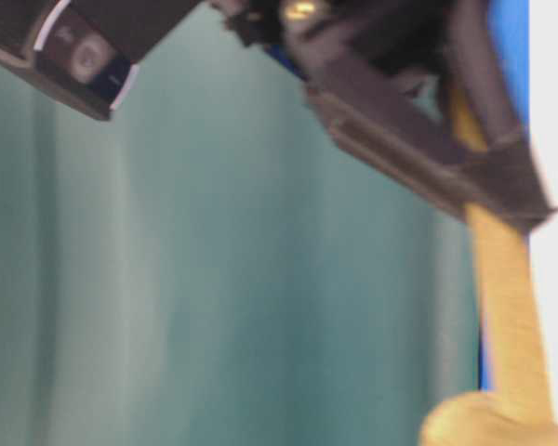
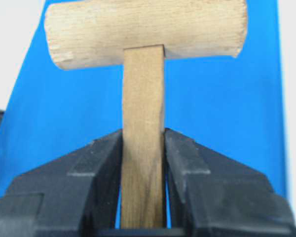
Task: Hit the mark with a hammer.
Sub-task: 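Grasp the mallet handle with the right gripper and lift it over the board, then reach the left gripper toward the mallet head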
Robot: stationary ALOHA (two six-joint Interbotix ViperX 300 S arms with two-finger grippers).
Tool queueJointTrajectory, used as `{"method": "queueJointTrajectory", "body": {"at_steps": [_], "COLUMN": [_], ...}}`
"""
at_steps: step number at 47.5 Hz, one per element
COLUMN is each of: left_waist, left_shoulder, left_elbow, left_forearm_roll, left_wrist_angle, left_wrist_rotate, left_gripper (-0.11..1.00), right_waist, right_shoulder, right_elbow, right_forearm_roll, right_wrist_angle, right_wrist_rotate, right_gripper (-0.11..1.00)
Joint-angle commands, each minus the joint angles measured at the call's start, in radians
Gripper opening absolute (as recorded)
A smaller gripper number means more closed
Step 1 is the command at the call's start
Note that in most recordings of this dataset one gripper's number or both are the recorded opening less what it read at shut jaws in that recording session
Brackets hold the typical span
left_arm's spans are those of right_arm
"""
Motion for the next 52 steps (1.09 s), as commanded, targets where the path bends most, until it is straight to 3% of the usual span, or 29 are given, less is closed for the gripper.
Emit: {"method": "queueJointTrajectory", "body": {"at_steps": [1,14,26,36,42,47,52], "left_waist": [0.000,0.000,0.000,-0.002,0.000,0.000,0.000], "left_shoulder": [0.003,0.005,0.005,0.005,0.005,0.005,0.005], "left_elbow": [-0.012,-0.012,-0.012,-0.012,-0.012,-0.014,-0.014], "left_forearm_roll": [-0.002,-0.002,0.000,-0.002,-0.003,-0.002,-0.003], "left_wrist_angle": [-0.005,-0.005,-0.005,-0.005,-0.005,-0.005,-0.005], "left_wrist_rotate": [-0.006,-0.018,-0.018,-0.026,-0.041,-0.063,-0.078], "left_gripper": [0.00,0.00,0.00,0.00,0.00,0.00,0.00], "right_waist": [-0.034,-0.175,-0.295,-0.304,-0.304,-0.304,-0.304], "right_shoulder": [-0.040,-0.055,-0.061,-0.064,-0.075,-0.086,-0.087], "right_elbow": [-0.005,0.008,0.008,0.003,0.006,0.008,0.006], "right_forearm_roll": [-0.009,-0.100,-0.104,-0.107,-0.132,-0.173,-0.184], "right_wrist_angle": [0.000,0.005,0.011,-0.015,-0.067,-0.126,-0.192], "right_wrist_rotate": [-0.005,-0.051,-0.153,-0.242,-0.339,-0.468,-0.623], "right_gripper": [0.10,0.10,0.10,0.10,0.10,0.10,0.10]}}
